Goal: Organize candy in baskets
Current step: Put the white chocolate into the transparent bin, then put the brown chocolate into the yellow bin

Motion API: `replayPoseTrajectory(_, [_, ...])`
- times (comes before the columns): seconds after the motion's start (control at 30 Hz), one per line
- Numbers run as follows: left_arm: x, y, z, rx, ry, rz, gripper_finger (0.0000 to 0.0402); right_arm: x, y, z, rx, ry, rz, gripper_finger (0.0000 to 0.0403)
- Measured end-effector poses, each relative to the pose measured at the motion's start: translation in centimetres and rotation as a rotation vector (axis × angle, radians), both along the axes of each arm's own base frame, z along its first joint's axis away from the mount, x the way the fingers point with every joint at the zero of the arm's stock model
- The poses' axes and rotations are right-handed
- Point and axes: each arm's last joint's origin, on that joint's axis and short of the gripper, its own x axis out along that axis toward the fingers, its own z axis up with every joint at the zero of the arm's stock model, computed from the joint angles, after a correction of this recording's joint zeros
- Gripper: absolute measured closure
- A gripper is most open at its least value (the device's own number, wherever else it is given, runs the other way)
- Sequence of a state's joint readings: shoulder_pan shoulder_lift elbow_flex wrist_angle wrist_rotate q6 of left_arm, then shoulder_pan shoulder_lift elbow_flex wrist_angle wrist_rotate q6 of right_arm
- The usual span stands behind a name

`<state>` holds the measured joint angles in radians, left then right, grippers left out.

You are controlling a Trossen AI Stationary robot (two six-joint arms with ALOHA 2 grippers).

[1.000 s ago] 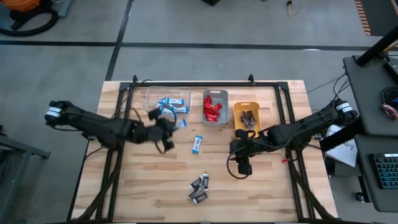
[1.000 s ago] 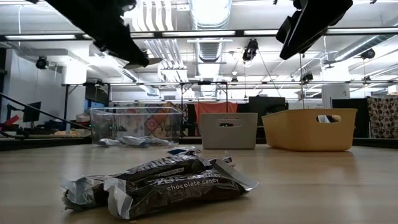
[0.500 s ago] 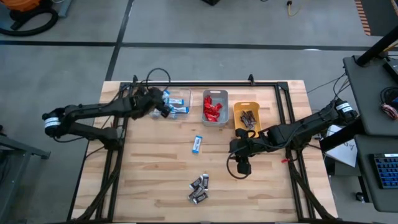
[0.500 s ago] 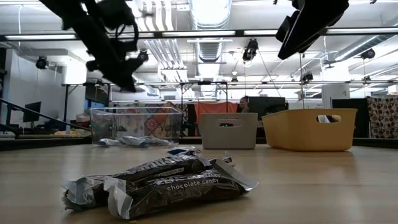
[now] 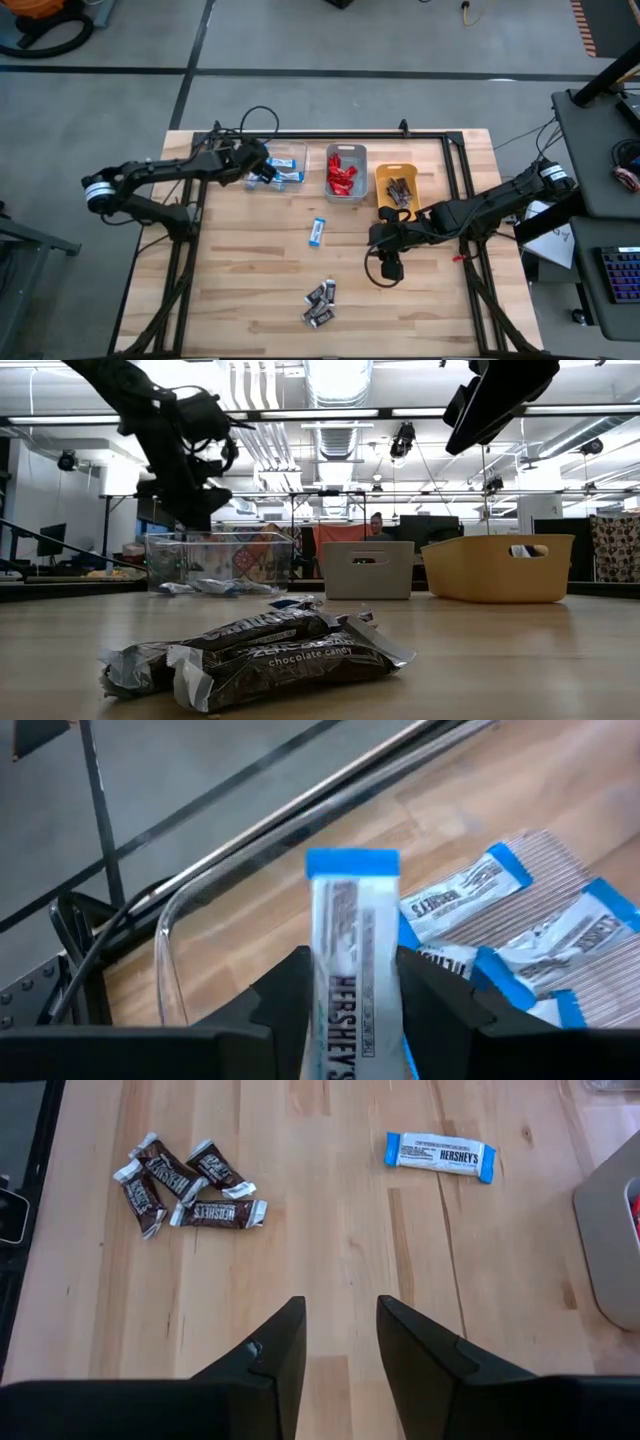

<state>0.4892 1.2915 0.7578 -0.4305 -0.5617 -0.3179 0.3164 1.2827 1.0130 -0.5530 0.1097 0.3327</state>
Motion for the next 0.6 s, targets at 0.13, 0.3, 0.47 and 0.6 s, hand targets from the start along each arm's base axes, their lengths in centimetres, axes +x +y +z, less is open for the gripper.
replayPoseTrajectory(0.13, [0.2,0.1,-0.6,-0.012,0.024,0.002,0.0259,0.0,0.0,0.0,0.001,-0.006,0.001,0.028])
replayPoseTrajectory(0.3, [0.4,0.0,-0.8,-0.028,0.03,-0.021,0.0243,0.1,0.0,0.1,0.002,-0.009,0.001,0.0275])
replayPoseTrajectory(0.47, [0.8,-1.3,-0.1,-0.156,-0.085,-0.176,0.024,0.1,-0.1,0.1,-0.017,-0.018,-0.018,0.0279])
replayPoseTrajectory(0.6, [1.6,-3.4,0.5,-0.205,-0.14,-0.311,0.024,0.1,-0.1,0.1,-0.035,-0.024,-0.03,0.0286])
